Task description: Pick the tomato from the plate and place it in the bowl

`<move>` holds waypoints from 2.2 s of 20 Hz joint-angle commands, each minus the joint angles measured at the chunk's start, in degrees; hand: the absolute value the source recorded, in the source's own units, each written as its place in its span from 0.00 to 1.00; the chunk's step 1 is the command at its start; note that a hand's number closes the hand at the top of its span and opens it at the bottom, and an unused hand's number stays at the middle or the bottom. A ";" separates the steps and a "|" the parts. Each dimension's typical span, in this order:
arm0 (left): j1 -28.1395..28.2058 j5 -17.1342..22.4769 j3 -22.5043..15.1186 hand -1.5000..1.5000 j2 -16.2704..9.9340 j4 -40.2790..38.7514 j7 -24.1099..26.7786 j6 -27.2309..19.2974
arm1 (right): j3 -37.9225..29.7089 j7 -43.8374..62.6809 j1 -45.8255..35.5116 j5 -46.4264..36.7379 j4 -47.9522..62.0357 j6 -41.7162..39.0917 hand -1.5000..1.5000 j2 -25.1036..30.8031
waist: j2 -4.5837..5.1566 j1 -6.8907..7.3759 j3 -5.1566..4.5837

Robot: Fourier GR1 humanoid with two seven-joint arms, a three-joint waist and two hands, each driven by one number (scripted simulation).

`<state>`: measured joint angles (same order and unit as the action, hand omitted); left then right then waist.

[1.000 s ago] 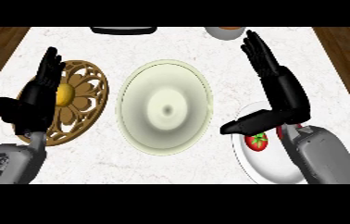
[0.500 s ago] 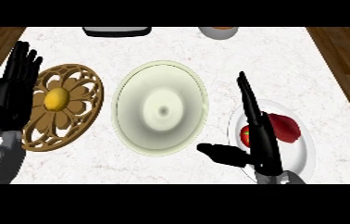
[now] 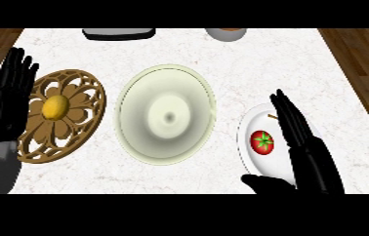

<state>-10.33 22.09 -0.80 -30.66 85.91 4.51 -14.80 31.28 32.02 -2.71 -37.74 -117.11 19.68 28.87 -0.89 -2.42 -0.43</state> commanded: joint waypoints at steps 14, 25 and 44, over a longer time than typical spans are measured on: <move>-2.18 -0.37 2.12 0.50 2.22 -3.03 1.86 3.86 | -2.96 36.37 -4.73 16.63 -18.72 -38.30 0.00 8.51 | 0.87 2.38 0.37; -2.77 -4.25 2.54 0.50 5.18 -2.27 1.07 3.08 | -3.08 27.56 -0.66 13.35 -9.86 -36.87 0.00 5.45 | 0.87 2.17 0.43; -0.39 -6.32 9.49 0.50 6.12 0.25 -1.14 10.24 | -8.17 6.01 2.76 1.25 8.13 -35.05 0.00 -4.03 | 0.88 2.49 0.43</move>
<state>-11.71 15.20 5.91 -23.80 86.27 2.76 -7.14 23.21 41.68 0.44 -34.16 -112.31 -15.63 27.17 -0.03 -0.03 0.01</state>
